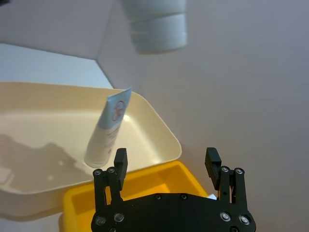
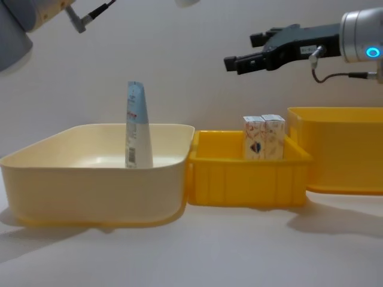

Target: Bimanual collaborative sorting of washing and personal care products

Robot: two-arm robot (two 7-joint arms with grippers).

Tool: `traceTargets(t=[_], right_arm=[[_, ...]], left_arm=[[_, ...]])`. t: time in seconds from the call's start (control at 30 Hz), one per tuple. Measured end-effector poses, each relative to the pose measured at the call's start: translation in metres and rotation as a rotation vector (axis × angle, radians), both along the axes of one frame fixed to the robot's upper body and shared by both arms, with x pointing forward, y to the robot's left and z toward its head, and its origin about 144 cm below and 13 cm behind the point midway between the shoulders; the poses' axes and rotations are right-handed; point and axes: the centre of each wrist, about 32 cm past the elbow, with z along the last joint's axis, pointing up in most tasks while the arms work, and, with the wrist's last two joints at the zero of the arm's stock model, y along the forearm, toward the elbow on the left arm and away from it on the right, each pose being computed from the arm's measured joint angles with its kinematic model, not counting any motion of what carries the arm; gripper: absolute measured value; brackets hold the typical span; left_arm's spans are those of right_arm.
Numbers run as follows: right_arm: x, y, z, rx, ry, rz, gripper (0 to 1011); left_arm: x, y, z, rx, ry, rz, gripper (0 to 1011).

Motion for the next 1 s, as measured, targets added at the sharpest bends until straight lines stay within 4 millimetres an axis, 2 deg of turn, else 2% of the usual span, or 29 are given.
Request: traceTargets(t=[0.2,0.5,1.0], right_arm=[[0.005,0.005,0.001,-0.035,-0.025,0.085,1001],[0.019,0.026,0.007,-0.063,-0.079,0.208,1001],[0.024,0.039,0.02,-0.047,-0.124,0.159,1001]], left_arm=[[0.001,0.0,-0.001,0.004,0.009,0.005,259],[0.001,-0.001,-0.001,0.01,0.019,0.014,258],[0.002,-0.001,-0.001,0.017,0.031,0.024,259]])
